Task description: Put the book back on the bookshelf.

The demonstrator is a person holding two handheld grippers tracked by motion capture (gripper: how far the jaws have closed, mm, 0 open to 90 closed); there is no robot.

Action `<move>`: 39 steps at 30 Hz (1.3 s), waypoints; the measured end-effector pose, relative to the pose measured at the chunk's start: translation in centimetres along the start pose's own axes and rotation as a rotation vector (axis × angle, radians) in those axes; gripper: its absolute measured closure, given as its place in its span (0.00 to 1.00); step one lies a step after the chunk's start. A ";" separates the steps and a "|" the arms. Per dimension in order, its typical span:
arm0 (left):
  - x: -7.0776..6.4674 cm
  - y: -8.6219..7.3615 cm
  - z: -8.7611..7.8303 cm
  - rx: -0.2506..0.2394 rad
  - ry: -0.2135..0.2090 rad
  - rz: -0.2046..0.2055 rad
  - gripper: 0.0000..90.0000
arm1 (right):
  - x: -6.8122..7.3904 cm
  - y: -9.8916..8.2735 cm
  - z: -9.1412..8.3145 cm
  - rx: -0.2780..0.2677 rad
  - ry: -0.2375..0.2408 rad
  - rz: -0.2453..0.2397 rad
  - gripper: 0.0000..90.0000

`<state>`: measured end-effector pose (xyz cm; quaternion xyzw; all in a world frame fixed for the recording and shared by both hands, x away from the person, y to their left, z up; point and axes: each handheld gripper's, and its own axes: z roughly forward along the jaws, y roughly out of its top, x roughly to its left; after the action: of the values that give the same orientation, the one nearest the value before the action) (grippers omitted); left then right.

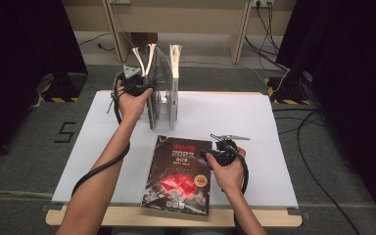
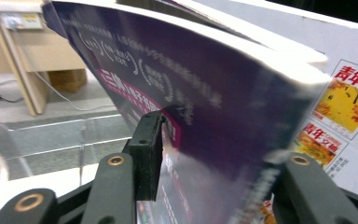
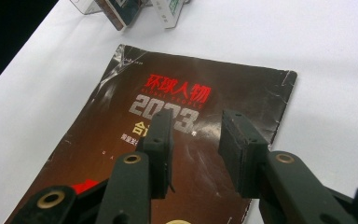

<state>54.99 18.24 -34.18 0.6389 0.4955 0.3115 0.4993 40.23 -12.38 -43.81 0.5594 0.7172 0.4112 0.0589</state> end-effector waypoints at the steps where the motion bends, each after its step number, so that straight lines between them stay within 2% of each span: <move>1: -0.2 0.1 0.3 0.010 -0.006 0.044 0.63 | 0.0 0.0 0.1 0.000 -0.002 0.000 0.72; 2: -0.4 0.1 0.4 0.011 -0.012 0.072 0.63 | 0.0 0.0 0.1 0.003 0.000 0.009 0.72; 5: -0.5 -0.1 0.3 0.012 -0.018 0.083 0.64 | 0.0 0.0 0.1 0.001 0.000 0.003 0.72; 10: -0.4 -0.2 -0.2 0.007 -0.018 0.074 0.58 | 0.0 0.0 0.0 0.000 -0.001 0.000 0.72; 15: -0.2 0.0 -0.7 -0.012 -0.024 0.077 0.58 | 0.1 0.0 0.0 -0.003 0.001 -0.003 0.72; 19: 0.0 1.0 -1.7 -0.034 -0.067 0.074 0.60 | 0.0 0.0 0.0 -0.004 0.000 0.002 0.72; 25: -0.1 1.4 -2.7 0.002 -0.083 0.053 0.59 | 0.1 0.0 0.0 -0.002 0.000 -0.001 0.72; 27: 0.0 1.3 -3.0 0.012 -0.069 0.048 0.57 | 0.1 0.0 0.0 -0.006 0.001 -0.001 0.72; 28: 0.2 1.3 -3.0 0.010 -0.041 0.031 0.56 | 0.1 0.0 0.0 -0.005 0.000 0.000 0.72; 29: 0.2 1.3 -3.0 0.010 -0.041 0.031 0.54 | 0.1 0.0 0.0 -0.005 0.000 0.000 0.72; 30: 0.2 1.3 -2.9 0.008 -0.038 0.018 0.54 | 0.1 0.0 0.0 -0.004 0.000 -0.001 0.72; 31: 0.0 1.2 -2.4 0.007 -0.013 0.007 0.50 | 0.1 0.0 0.0 -0.005 -0.001 -0.004 0.72; 32: -0.2 1.1 -2.1 0.007 0.006 0.015 0.47 | 0.2 0.0 0.1 -0.006 0.000 -0.003 0.72; 33: -0.2 1.1 -2.1 0.007 0.006 0.015 0.47 | 0.2 0.0 0.1 -0.006 0.000 -0.003 0.72; 34: -0.5 0.9 -1.3 0.004 0.040 0.030 0.47 | 0.2 0.0 0.1 -0.003 0.004 0.000 0.72; 35: -0.5 0.9 -1.3 0.004 0.040 0.030 0.47 | 0.2 0.0 0.1 -0.003 0.004 0.000 0.72; 38: -1.1 0.2 0.2 0.039 0.090 0.088 0.49 | 0.1 -0.1 0.2 0.001 0.003 0.002 0.72; 39: -1.1 0.2 0.2 0.039 0.090 0.088 0.50 | 0.1 -0.1 0.2 0.001 0.003 0.002 0.72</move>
<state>54.90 17.10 -33.91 0.6550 0.4949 0.3518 0.4497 40.21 -12.16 -43.94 0.5598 0.7170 0.4115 0.0571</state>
